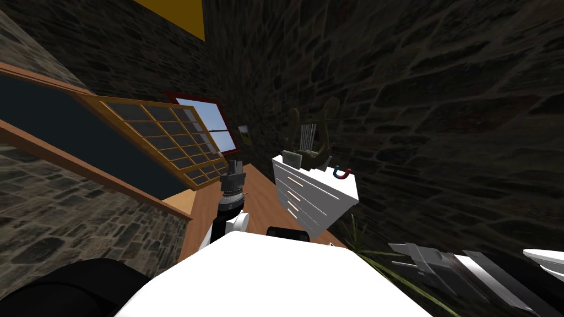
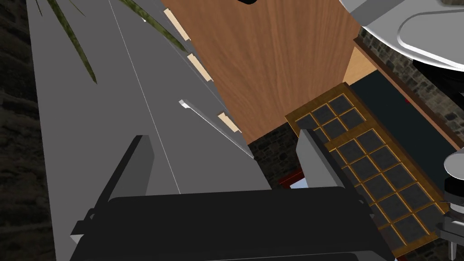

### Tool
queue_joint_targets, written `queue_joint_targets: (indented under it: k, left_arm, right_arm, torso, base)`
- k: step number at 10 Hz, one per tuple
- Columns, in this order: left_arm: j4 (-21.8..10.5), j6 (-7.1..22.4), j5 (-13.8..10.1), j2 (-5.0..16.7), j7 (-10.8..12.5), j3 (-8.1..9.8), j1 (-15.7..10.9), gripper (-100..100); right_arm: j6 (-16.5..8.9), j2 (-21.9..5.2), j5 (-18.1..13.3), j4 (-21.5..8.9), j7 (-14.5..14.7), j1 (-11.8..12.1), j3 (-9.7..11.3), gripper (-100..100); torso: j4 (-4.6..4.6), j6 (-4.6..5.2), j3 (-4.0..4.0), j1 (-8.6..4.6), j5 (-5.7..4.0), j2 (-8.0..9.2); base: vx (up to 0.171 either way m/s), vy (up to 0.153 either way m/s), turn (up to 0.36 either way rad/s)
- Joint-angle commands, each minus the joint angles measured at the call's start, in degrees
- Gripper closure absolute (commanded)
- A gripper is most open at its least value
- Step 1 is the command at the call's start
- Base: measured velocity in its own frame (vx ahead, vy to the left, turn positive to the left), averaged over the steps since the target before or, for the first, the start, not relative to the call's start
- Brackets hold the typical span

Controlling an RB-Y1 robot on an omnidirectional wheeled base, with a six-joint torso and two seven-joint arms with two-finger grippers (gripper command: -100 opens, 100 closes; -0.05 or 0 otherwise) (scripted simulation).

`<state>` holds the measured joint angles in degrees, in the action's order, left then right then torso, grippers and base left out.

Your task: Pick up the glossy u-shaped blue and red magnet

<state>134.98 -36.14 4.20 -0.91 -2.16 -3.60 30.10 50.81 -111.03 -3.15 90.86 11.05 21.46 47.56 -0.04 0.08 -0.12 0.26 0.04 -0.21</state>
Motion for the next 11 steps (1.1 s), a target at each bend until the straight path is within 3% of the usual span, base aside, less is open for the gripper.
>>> queue_joint_targets:
  k: [1, 2, 3, 4, 5, 6, 11]
  left_arm:
    - [0.00, 0.00, 0.00, 0.00, 0.00, 0.00, 0.00, 0]
    - [0.00, 0.00, 0.00, 0.00, 0.00, 0.00, 0.00, 0]
    - [0.00, 0.00, 0.00, 0.00, 0.00, 0.00, -0.01, 0]
    - [0.00, 0.00, 0.00, 0.00, 0.00, 0.00, 0.00, 0]
    - [0.00, 0.00, 0.00, 0.00, 0.00, 0.00, 0.00, 0]
    - [0.00, 0.00, 0.00, 0.00, 0.00, 0.00, 0.00, 0]
    - [0.00, 0.00, 0.00, 0.00, 0.00, 0.00, 0.00, 0]
  right_arm:
    - [0.36, -1.84, 0.19, -0.39, 0.35, -0.04, 0.27, -100]
    - [1.26, -4.22, 0.58, -1.84, 1.31, -0.56, 2.16, -100]
    - [1.26, -5.81, 0.58, -1.84, 1.31, -0.56, 2.16, -100]
    - [2.11, -8.20, 1.01, -3.21, 2.28, -1.06, 3.94, -100]
    - [2.11, -9.52, 1.01, -3.22, 2.28, -1.06, 3.94, -100]
    - [2.91, -11.01, 1.48, -4.51, 3.23, -1.55, 5.60, -100]
    - [4.36, -18.81, 2.48, -6.76, 5.08, -2.42, 8.50, -100]
  torso:
    - [0.00, 0.00, 0.00, 0.00, 0.00, 0.00]
    - [0.02, 0.02, 0.05, -0.07, -0.02, 0.08]
    - [0.01, -0.04, 0.02, 0.02, 0.00, 0.03]
    - [0.00, 0.00, 0.01, 0.02, 0.00, 0.01]
    - [-0.01, -0.04, -0.03, 0.04, 0.01, -0.06]
    - [-0.01, 0.02, -0.02, 0.00, -0.01, -0.03]
    - [-0.02, -0.02, -0.04, 0.12, 0.01, -0.07]
  base:
    - [0.020, 0.017, -0.020]
    - [0.034, 0.051, 0.194]
    - [0.041, 0.044, 0.146]
    - [0.057, 0.051, 0.232]
    - [0.050, 0.040, 0.097]
    - [0.064, 0.066, 0.172]
    - [0.061, 0.054, 0.130]
